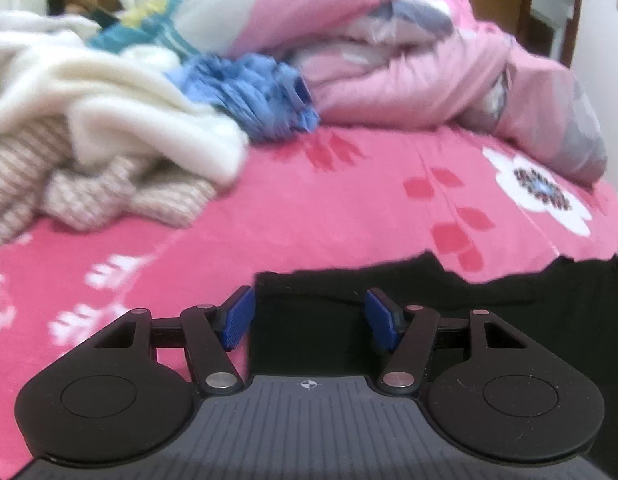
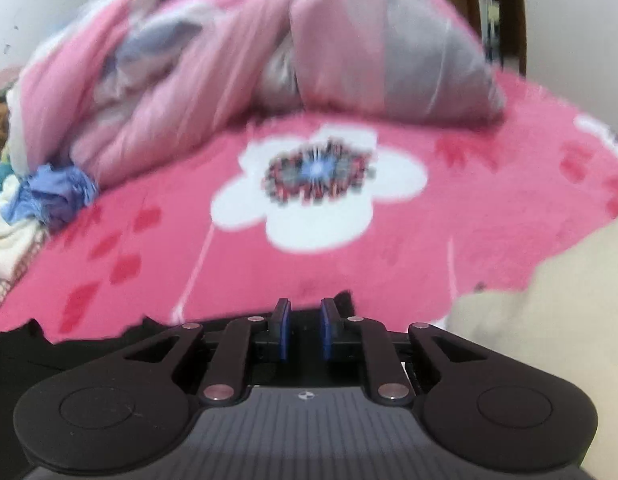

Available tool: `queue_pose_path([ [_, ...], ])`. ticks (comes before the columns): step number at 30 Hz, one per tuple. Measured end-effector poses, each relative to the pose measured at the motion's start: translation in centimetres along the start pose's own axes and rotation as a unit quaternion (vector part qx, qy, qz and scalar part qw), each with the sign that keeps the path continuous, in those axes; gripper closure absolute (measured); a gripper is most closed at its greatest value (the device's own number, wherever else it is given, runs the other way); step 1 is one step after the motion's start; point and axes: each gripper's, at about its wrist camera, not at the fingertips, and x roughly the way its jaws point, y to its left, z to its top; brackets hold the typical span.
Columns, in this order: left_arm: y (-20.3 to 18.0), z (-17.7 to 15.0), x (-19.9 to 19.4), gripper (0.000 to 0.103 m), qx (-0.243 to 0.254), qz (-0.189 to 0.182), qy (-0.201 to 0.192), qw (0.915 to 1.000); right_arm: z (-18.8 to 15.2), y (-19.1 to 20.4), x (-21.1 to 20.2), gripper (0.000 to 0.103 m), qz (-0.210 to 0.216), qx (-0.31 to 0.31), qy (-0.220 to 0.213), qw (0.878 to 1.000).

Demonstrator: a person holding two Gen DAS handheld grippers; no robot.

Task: Fold clothes

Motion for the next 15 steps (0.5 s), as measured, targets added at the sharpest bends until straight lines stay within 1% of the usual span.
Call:
queue_pose_path([
  [1,0.3,0.2,-0.9,0.042,-0.006,0.000,-0.004,1.0000,0.0,0.1,-1.0,0.086,0.001,-0.001,-0.010,1.000],
  [5,1.2,0.4,-5.0,0.041,-0.030,-0.002,-0.020,0.9993,-0.3,0.2,-5.2,0.084,0.029,0.004,-0.021,0.999],
  [7,1.5,-0.1,-7.5,0.040,-0.038,0.000,-0.027,0.9989,-0.6,0.6,-7.4,0.082,0.045,0.004,-0.028,0.999],
  [10,1.8,-1.6,-10.7,0.038,-0.050,0.008,-0.026,0.9984,-1.1,1.3,-10.0,0.078,0.080,0.008,-0.027,0.996],
  [13,2.2,-3.8,-13.1,0.037,-0.076,0.011,-0.012,0.9970,-2.2,2.8,-11.8,0.076,0.119,0.000,-0.021,0.993],
  [15,2.5,-5.6,-14.2,0.037,-0.100,0.006,0.000,0.9950,-2.9,4.2,-12.5,0.076,0.149,-0.008,-0.015,0.989],
])
